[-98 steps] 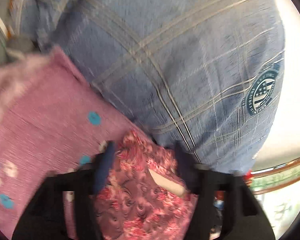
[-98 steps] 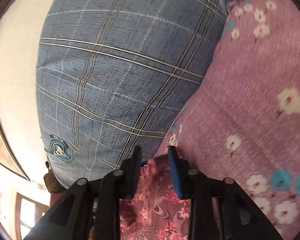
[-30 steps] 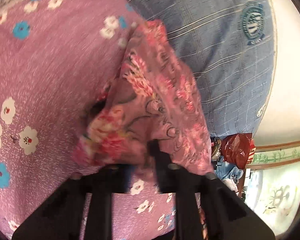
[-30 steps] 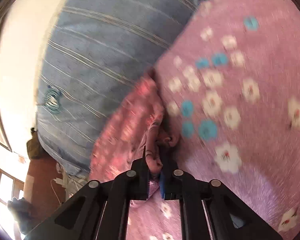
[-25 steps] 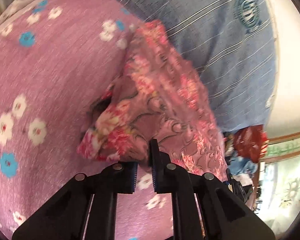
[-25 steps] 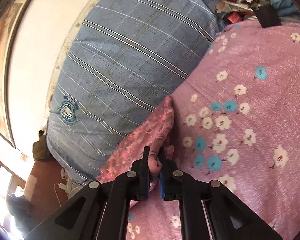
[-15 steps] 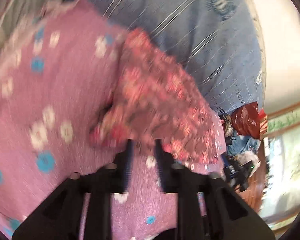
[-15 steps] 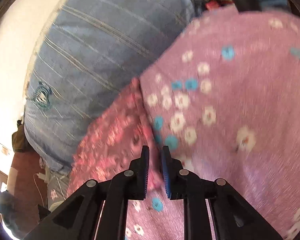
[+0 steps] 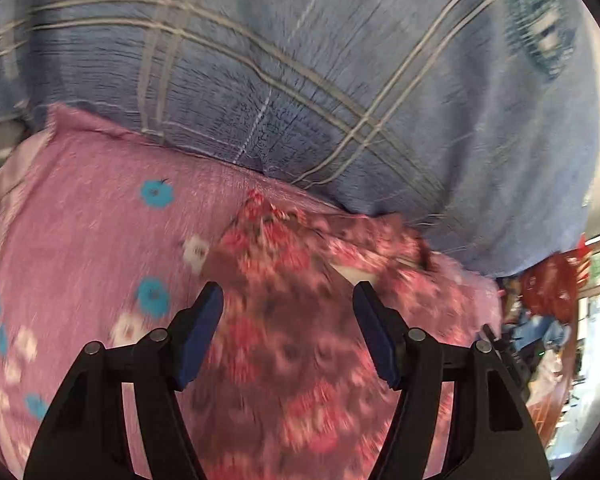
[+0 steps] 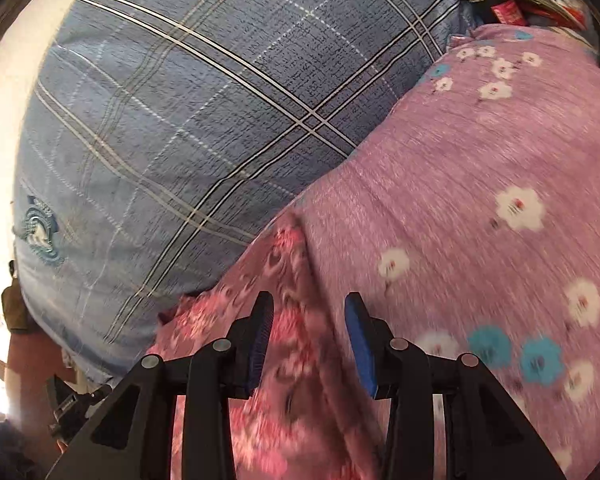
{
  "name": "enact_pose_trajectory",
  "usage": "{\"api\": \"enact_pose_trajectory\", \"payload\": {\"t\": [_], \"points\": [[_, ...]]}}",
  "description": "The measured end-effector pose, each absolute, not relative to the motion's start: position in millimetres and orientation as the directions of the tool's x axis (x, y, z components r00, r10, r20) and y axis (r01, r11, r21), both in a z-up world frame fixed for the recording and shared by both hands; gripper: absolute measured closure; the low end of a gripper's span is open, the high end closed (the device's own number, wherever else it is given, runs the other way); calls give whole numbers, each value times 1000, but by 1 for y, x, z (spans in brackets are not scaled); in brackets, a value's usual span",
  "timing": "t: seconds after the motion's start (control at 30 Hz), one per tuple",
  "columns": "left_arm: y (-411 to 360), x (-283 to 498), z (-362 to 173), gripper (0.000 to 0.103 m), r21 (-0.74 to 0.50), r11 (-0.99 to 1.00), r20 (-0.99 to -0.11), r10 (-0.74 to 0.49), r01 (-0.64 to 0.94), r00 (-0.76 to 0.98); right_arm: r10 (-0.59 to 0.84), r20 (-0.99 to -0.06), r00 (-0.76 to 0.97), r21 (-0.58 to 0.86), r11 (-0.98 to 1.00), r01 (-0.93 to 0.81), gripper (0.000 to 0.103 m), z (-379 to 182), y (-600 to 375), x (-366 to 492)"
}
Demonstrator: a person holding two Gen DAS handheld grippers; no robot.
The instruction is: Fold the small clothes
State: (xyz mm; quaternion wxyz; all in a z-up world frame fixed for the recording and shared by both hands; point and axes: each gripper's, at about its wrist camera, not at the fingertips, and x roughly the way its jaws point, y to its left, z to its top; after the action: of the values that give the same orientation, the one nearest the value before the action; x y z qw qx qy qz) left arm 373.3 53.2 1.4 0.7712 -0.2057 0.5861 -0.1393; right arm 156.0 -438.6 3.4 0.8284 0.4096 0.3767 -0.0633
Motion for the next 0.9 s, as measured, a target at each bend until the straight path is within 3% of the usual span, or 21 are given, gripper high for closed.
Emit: {"api": "enact_pose_trajectory", "payload": {"t": [0.2,0.27,0.33,0.4,0.47,0.53,0.57,0.6,0.63,0.73,0.9], "points": [[42,389,-26,40,-471,881,-847,-466,43,256,232,-677,698,623,685,377,59,-5,-444,187],[37,388,-20,103,-456,884,-835,-464,99,294,274,-671,689,627,706,331,60,-7,-438,198],[37,393,-18,103,-450,890,-839,-450,76,306,308,-680,665,605,748,273,98,-6,-429,209],[39,400,-10,103,-386,920,-847,-383,68,369,280,-669,688,567,791,228,98,8,-421,211],[45,407,-9,103,-327,944,-861,-313,34,401,285,-582,762,623,758,192,98,24,-426,202],[56,411,-10,103,-395,918,-845,-374,25,382,270,-532,803,665,720,198,98,29,-437,198],[61,411,-10,103,-470,881,-819,-454,43,350,257,-556,790,651,726,222,98,25,-438,200],[62,410,-9,102,-509,858,-802,-499,59,329,246,-587,771,626,742,240,98,21,-437,202],[63,409,-8,94,-526,847,-793,-523,82,311,238,-631,738,591,764,259,98,13,-434,205],[58,406,-9,36,-483,869,-820,-492,108,293,231,-672,704,570,767,293,97,-3,-430,206],[55,409,-33,32,-493,870,-836,-484,34,260,252,-668,701,608,728,317,96,-25,-426,204]]}}
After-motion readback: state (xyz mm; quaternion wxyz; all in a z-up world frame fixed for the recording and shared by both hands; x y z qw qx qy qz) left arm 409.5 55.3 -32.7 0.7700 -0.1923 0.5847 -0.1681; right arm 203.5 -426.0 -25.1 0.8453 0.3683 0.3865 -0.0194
